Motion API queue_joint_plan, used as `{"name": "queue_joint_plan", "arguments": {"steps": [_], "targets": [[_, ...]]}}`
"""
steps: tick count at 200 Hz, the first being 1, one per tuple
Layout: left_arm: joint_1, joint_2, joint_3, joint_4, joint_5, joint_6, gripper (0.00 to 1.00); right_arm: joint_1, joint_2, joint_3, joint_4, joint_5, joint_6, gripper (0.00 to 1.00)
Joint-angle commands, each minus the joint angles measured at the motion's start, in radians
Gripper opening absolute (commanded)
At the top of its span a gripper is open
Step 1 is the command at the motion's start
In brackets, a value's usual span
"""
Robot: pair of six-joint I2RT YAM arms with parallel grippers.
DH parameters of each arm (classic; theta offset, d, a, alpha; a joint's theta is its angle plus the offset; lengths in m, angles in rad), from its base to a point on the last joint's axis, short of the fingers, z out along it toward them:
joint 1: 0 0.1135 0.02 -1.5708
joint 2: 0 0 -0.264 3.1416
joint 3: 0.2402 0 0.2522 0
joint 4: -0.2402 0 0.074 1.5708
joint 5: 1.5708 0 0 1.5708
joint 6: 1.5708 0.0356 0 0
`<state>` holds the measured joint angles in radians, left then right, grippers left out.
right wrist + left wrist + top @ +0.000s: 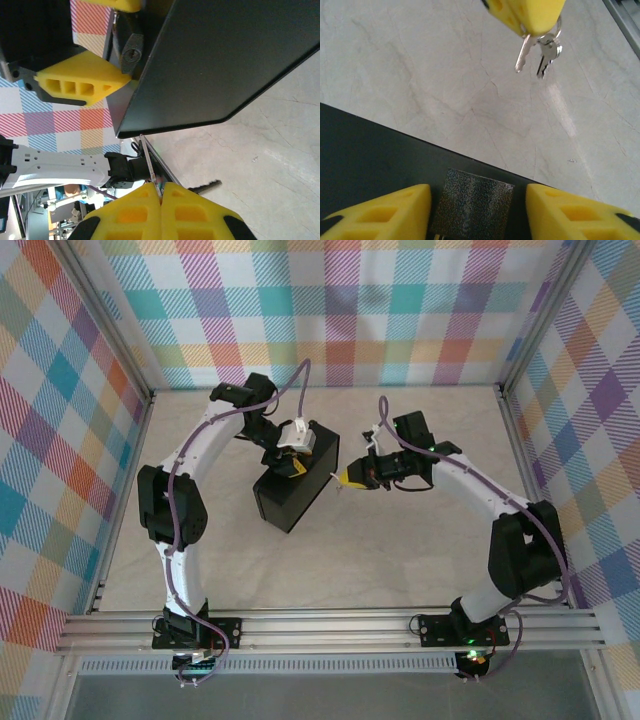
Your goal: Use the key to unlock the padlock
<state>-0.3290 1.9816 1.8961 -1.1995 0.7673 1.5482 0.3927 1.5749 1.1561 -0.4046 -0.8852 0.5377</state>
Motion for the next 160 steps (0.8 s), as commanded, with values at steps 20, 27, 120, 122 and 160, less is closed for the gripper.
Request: {"name": "queue_joint_plan", "arguments": {"steps": [20, 27, 120, 122, 160], "targets": [[0.011, 0.02, -0.002, -0.038, 0.065, 0.073, 0.37, -0.005, 0.045, 0.053, 0.062, -0.062, 0.02, 0.0], [0.011, 0.021, 0.0, -0.042, 0.075, 0.075, 0.36, -0.005, 0.053, 0.062, 0.068, -0.07, 0.023, 0.0], [0.002, -0.057, -0.074, -0.026, 0.21, 0.104, 0.3, -0.005, 0.112, 0.097, 0.131, -0.186, 0.062, 0.0], [0.002, -0.057, -0.074, -0.027, 0.209, 0.104, 0.3, -0.005, 0.112, 0.096, 0.13, -0.186, 0.062, 0.0], [0.002, -0.049, -0.074, -0.016, 0.199, 0.096, 0.29, 0.001, 0.128, 0.091, 0.111, -0.195, 0.057, 0.0]]}}
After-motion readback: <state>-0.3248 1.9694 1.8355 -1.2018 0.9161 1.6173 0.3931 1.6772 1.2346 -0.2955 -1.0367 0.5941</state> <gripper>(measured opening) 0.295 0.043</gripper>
